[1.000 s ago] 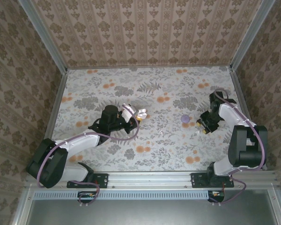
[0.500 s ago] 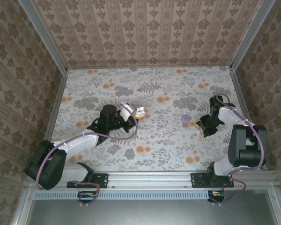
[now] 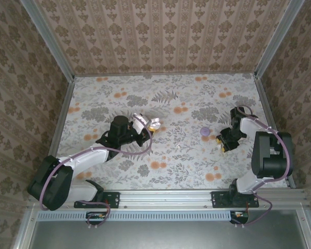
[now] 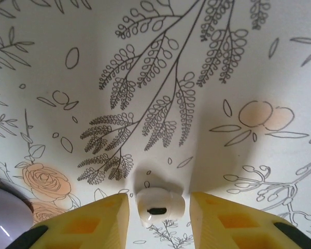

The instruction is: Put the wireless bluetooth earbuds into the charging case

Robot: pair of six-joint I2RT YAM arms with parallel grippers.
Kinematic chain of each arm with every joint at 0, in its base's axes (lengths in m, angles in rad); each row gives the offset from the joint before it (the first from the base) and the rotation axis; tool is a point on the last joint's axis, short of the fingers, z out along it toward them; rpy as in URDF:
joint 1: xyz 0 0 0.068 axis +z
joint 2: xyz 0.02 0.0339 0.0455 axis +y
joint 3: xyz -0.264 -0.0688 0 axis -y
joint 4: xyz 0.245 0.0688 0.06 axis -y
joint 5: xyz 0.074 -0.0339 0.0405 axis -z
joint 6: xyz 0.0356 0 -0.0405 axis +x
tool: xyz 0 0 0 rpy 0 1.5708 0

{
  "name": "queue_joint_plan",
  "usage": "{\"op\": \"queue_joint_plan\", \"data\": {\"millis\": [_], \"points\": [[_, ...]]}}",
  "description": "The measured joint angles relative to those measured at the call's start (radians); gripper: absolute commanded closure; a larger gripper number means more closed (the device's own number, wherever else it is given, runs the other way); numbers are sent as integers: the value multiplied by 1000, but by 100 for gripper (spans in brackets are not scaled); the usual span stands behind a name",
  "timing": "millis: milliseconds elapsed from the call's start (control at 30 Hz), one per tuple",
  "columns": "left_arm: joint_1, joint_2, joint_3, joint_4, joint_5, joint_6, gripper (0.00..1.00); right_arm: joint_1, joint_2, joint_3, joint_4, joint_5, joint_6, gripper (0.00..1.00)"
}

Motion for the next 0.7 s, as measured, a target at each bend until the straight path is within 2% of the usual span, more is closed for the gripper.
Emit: {"op": "queue_joint_plan", "data": {"millis": [467, 700], "points": [[6, 0, 0, 0, 0, 3, 82, -2, 23, 0, 0, 0, -1, 75], [6, 1, 0, 0, 2, 3, 82, 6, 18, 1, -2, 9, -4, 75]]}}
